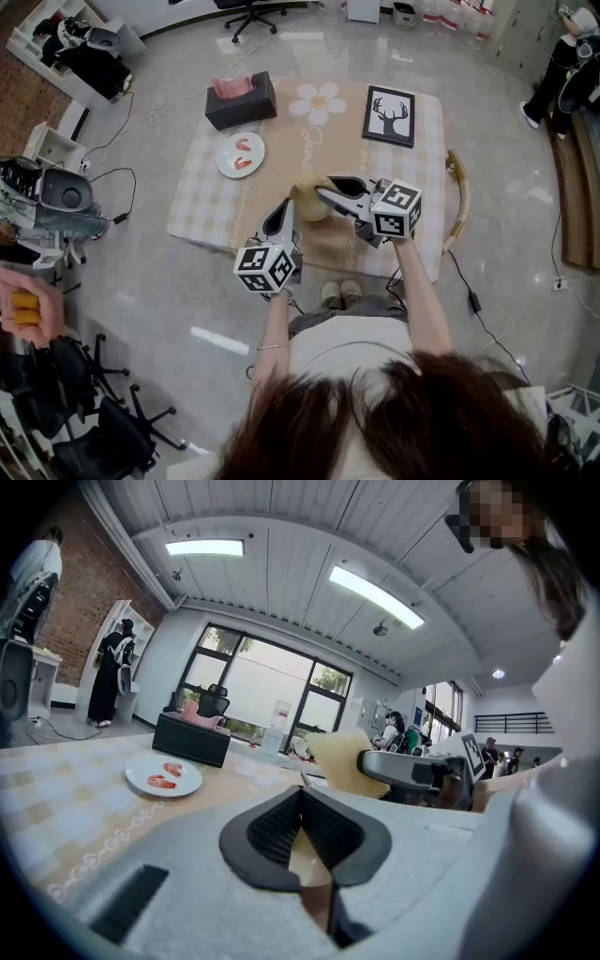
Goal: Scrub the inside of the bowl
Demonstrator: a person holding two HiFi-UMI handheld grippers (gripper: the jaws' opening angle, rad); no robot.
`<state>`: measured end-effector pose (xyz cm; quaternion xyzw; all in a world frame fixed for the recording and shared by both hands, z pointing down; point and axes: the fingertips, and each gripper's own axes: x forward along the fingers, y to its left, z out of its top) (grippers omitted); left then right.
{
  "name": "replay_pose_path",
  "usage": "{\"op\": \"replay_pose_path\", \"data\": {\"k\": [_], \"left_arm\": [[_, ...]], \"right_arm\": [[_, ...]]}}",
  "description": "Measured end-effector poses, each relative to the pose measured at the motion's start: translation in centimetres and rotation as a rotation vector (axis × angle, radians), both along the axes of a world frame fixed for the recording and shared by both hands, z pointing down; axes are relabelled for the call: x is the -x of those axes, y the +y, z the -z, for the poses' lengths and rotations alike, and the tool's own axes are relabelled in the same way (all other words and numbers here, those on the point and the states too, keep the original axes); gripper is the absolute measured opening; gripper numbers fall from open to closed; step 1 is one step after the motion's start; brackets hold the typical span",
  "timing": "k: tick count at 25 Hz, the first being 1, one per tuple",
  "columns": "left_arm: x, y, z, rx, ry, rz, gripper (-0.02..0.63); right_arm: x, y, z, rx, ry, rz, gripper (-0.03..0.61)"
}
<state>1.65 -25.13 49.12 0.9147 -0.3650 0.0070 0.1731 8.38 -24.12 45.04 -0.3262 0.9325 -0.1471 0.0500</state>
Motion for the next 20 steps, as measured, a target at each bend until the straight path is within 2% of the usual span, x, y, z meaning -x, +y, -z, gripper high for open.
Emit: {"op": "replay_pose_path", "data": {"k": [20], "left_arm": [[0.16, 0.0, 0.71, -0.025, -0.024, 0.031, 0.012]], "right_arm": [[0.43, 0.83, 0.17, -0.008, -0.004, 0.019, 0.089]]}}
